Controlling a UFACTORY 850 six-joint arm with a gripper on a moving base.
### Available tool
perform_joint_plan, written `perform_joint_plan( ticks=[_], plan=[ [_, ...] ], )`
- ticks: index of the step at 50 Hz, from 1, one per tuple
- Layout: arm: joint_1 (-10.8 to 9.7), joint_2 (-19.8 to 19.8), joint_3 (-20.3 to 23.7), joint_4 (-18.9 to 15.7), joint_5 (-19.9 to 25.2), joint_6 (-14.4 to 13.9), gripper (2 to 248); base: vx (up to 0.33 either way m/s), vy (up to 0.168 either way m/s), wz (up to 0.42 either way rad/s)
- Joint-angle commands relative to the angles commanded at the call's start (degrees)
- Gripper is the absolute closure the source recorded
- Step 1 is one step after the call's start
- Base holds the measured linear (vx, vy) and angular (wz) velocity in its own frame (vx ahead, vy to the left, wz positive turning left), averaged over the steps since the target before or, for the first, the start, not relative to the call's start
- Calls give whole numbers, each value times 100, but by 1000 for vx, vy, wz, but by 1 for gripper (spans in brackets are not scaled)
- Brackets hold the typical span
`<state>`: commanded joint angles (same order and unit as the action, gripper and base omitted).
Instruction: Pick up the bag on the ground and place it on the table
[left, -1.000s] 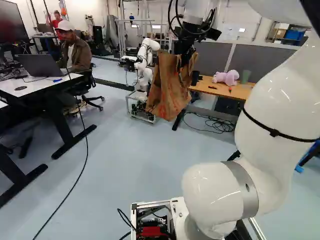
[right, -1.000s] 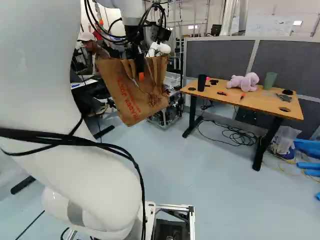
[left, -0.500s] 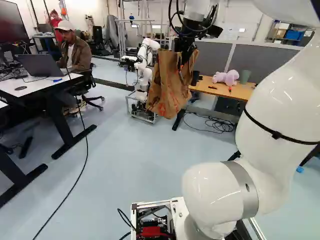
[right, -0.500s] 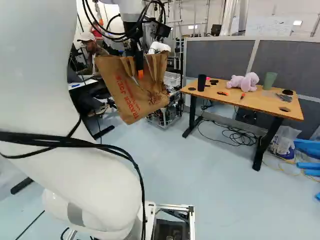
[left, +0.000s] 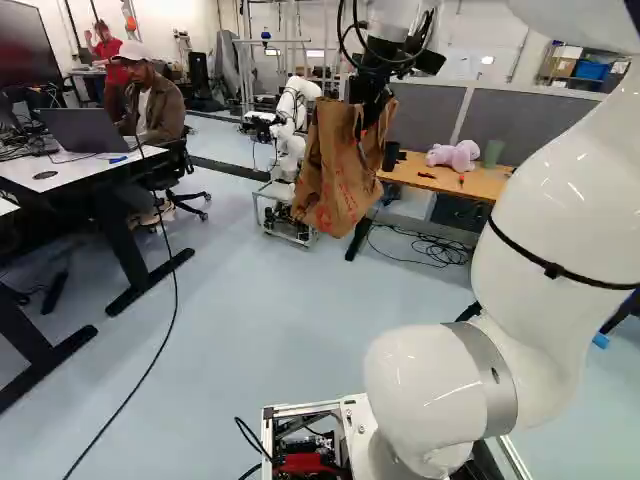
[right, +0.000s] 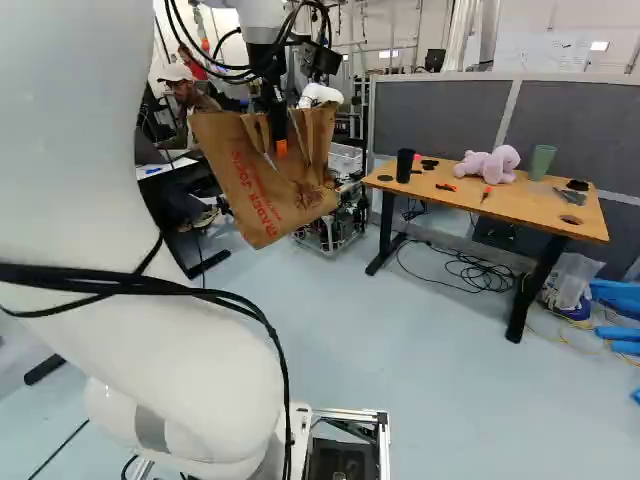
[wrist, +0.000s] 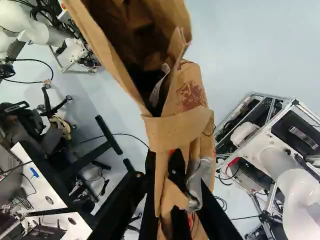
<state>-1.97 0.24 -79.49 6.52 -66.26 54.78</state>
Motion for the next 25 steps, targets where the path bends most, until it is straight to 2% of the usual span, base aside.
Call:
perform_joint_plan(
  ticks=[21,25],
  plan=[
    [0,0,0,0,0,0,229,0,-4,1],
    [0,0,0,0,0,0,229,-3,-56,24]
  ],
)
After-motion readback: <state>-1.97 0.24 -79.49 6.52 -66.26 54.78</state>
